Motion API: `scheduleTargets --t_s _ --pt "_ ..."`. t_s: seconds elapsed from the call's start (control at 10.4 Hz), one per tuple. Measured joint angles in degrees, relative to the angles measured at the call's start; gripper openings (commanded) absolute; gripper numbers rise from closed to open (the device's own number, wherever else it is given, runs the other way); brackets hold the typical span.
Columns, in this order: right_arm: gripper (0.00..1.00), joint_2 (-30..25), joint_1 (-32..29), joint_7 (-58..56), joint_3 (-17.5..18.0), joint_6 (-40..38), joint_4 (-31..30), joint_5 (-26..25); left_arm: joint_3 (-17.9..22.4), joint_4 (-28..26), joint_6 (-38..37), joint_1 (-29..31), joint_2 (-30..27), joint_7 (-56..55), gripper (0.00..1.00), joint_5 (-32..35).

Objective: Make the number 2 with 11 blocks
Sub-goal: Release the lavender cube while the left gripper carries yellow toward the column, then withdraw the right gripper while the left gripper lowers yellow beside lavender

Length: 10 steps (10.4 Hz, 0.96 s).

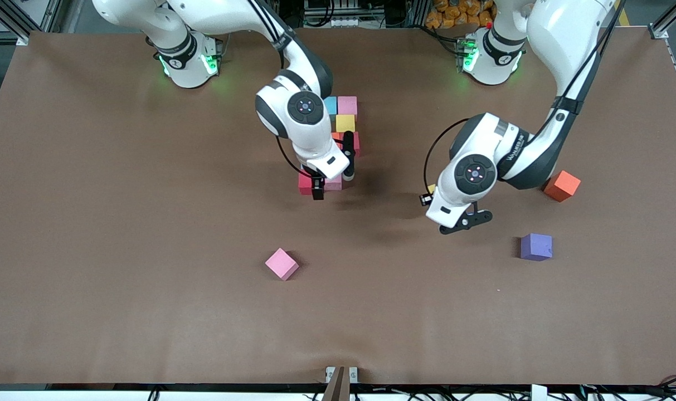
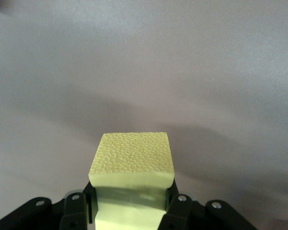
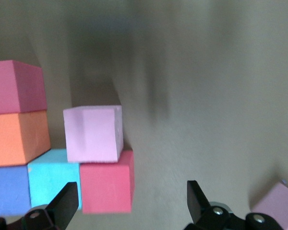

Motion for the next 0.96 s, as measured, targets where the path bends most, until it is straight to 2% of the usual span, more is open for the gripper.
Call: scheduleTargets --t_s 0.29,0.67,0.96 --pt "1.00 -5.11 -3.28 -0.13 -0.01 -6.13 0.25 0.03 -3.22 -0.29 0.00 -0.09 0.11 -15.81 0.42 -0.36" --pt "1.00 -11.69 -8.70 -0.13 -0.08 -12.73 0.34 0.06 -5.70 -0.51 0.15 -0.24 0.19 -32.75 0.42 -4.16" --pt "1.00 -14.86 -14.75 0.05 -0.23 -15.16 0.29 0.09 -8.01 -3.14 6.23 -0.49 0.22 -45.65 0.39 -4.18"
